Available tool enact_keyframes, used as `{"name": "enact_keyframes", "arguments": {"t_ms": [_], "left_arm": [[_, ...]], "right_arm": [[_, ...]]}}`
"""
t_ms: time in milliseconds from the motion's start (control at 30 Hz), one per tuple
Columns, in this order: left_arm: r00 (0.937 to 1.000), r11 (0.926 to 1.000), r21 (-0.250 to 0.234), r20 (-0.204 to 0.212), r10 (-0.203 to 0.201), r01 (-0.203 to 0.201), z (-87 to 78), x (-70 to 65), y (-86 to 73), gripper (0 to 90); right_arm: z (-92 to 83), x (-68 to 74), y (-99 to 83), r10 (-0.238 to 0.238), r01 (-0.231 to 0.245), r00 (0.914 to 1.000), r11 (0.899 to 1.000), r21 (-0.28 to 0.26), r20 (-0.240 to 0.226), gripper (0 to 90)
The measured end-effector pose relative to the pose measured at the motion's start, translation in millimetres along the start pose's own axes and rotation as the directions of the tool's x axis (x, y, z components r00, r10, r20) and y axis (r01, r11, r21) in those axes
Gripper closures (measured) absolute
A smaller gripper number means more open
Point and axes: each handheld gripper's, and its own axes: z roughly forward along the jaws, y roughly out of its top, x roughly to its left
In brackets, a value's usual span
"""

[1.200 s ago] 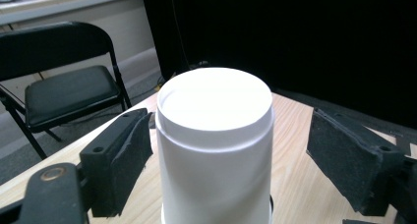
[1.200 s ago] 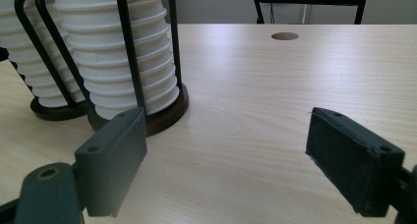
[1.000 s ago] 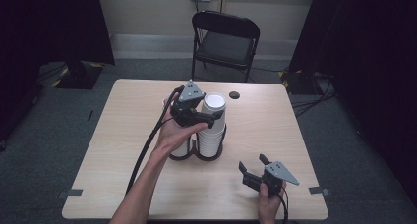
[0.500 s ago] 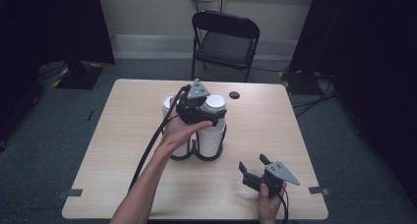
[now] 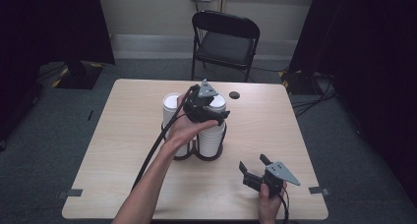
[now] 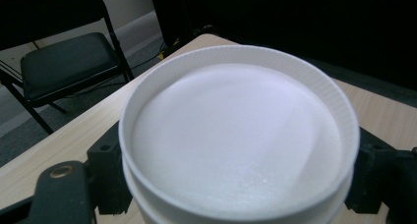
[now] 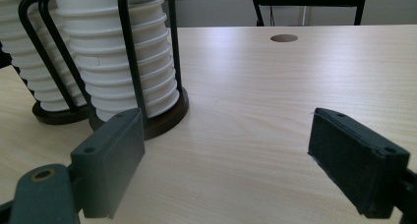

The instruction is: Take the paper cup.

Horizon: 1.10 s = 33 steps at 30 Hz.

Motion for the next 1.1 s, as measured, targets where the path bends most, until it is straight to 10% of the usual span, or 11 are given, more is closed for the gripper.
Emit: {"name": "enact_keyframes", "arguments": {"t_ms": [533, 1100], "left_arm": [[0.9994, 0.9991, 0.024, 0.007, -0.035, 0.035, 1.0, 1.5, 0.8, 21.0], [0.9974, 0.9960, -0.054, 0.016, -0.071, 0.071, -8.2, 3.2, 3.4, 21.2]], "right_arm": [[-0.7, 0.5, -0.5, -0.008, 0.008, 1.0000, 1.000, -0.010, 0.001, 13.3], [-0.9, 0.3, -0.4, -0.005, 0.005, 1.0000, 1.000, -0.009, -0.003, 13.4]]}}
